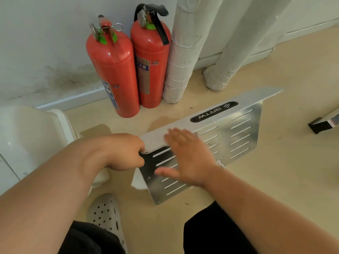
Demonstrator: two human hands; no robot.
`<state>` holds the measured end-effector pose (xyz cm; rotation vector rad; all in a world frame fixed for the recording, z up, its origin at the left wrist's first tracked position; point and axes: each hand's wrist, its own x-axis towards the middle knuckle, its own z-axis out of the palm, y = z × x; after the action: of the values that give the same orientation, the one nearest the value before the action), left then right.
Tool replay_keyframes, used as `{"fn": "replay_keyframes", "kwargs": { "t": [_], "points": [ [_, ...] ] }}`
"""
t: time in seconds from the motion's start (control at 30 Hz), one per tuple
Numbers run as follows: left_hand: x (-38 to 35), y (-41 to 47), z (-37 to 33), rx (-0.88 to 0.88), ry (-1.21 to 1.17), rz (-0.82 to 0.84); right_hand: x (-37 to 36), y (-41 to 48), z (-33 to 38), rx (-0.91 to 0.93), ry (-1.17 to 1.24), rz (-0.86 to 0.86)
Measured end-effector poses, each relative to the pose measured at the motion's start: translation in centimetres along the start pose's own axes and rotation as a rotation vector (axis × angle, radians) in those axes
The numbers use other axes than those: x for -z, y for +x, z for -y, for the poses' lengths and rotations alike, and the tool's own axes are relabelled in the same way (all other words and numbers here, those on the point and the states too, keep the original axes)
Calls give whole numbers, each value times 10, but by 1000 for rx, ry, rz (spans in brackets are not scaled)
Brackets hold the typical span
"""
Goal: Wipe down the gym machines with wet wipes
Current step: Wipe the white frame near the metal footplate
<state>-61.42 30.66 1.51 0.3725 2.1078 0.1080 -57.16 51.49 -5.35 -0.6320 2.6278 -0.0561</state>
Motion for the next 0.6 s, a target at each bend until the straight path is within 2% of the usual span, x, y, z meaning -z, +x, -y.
{"fn": "replay_keyframes", "kwargs": {
  "t": [0.1,0.27,0.37,0.43,0.53,0.6],
  "points": [
    [1,2,-3,10,10,-1,-4,-6,0,89,4,8],
    [0,-1,-1,3,-19,46,13,2,-94,-232,-85,-55],
    [-5,-7,6,-5,-63,73,18,6,-88,-320,-102,-35],
    [-11,-9,11,-13,-79,83,16,16,-52,-246,-87,21],
    [-18,-12,16,-4,-99,114,15,29,10,41,-41,122],
    [-20,-13,17,6,-99,127,15,30,24,199,-47,158]
  ]
}}
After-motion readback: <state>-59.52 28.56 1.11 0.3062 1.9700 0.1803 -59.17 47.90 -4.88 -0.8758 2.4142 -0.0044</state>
